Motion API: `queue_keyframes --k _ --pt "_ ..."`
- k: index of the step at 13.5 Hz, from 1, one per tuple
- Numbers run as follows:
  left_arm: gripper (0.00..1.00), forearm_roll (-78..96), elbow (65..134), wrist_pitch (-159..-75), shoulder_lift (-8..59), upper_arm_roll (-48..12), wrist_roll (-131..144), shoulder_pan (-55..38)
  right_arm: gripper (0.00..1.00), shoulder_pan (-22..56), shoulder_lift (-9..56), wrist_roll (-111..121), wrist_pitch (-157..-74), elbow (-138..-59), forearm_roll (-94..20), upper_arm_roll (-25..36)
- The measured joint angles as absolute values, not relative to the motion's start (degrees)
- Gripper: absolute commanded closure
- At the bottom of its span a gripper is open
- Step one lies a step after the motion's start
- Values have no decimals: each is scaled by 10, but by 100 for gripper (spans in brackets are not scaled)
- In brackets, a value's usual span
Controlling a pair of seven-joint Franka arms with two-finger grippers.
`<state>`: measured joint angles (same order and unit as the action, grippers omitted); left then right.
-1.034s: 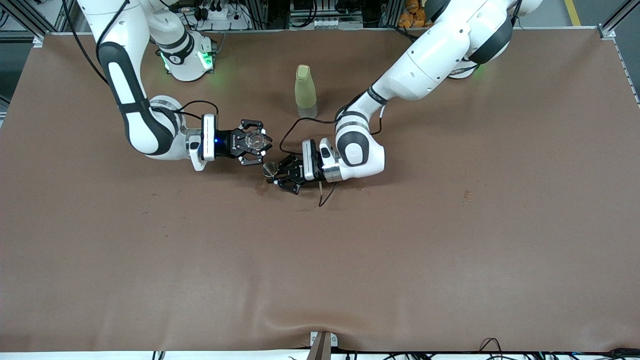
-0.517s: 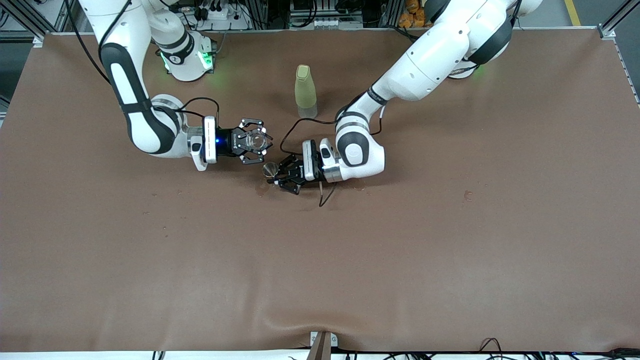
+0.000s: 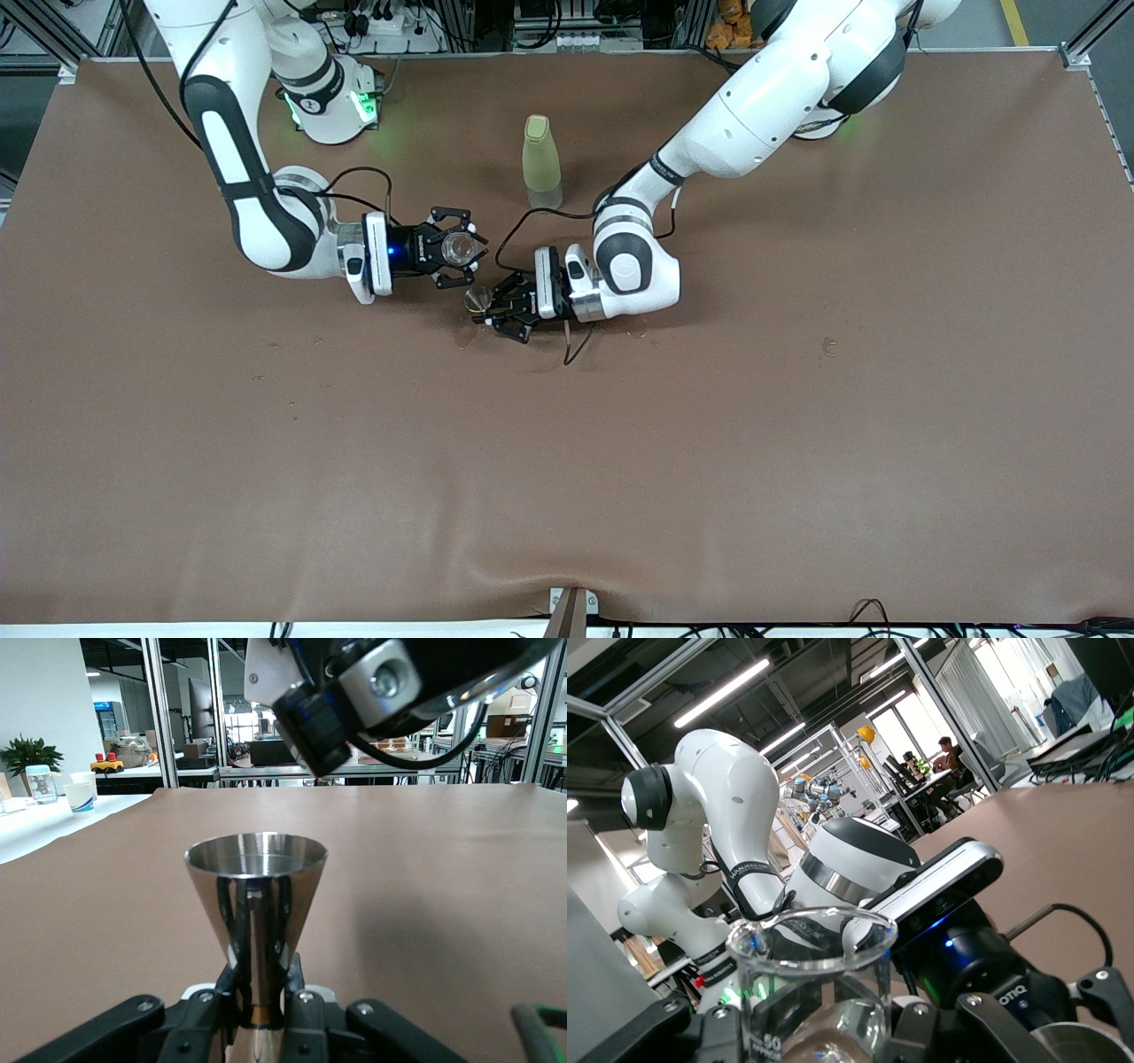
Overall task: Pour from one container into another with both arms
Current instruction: 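Tilt the beaker with the right gripper, pouring liquid into the jigger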
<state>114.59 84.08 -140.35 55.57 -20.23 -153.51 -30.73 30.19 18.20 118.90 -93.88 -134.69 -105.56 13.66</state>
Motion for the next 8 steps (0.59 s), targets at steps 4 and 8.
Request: queue_keyframes --k 4,8 --pt "100 1146 841 -1404 556 -202 -1535 -307 100 303 182 1137 -939 -1347 -1056 132" --pt "100 1146 841 -1404 556 -202 -1535 -307 100 304 181 1078 -939 -1347 -1056 124"
